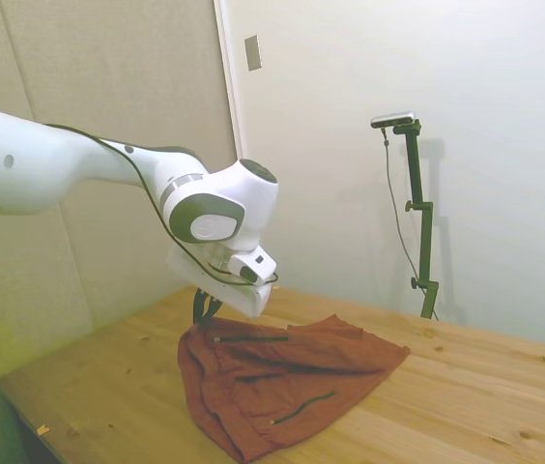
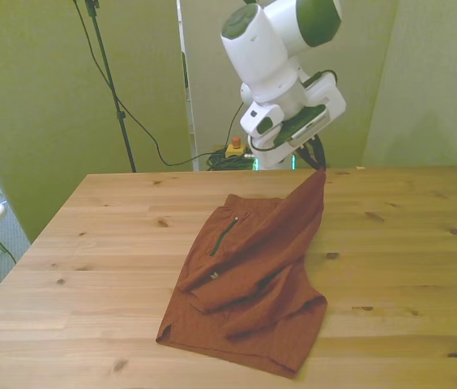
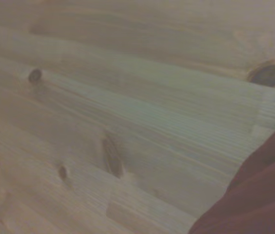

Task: Unfold the shorts

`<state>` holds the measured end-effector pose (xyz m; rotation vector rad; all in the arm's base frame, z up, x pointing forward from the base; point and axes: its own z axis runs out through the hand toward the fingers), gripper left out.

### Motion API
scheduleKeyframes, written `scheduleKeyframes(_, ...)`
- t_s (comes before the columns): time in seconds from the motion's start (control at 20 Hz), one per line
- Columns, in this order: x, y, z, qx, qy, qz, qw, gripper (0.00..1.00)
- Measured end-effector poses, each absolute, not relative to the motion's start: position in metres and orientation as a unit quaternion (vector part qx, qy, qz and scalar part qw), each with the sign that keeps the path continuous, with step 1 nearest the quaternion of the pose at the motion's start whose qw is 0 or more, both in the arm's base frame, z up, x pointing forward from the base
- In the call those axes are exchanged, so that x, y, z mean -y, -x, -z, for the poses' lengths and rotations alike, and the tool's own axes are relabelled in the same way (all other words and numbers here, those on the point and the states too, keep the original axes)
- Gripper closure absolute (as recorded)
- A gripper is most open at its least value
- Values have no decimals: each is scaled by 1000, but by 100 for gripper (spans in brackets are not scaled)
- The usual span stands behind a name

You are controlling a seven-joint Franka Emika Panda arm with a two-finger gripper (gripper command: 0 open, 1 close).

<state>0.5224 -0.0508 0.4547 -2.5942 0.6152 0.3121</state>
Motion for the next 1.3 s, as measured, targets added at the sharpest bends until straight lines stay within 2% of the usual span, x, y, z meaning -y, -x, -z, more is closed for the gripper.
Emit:
scheduleKeyframes(0.25,34,-520,-442,-211,946,-118,215,0)
scheduleKeyframes(0.6,48,-526,-457,-258,938,-91,213,0)
scheduleKeyframes(0.8,90,-544,-458,-346,918,-36,191,0)
scheduleKeyframes(1.1,187,-578,-435,-474,869,34,135,0)
scheduleKeyframes(1.3,209,-591,-426,-549,828,65,90,0)
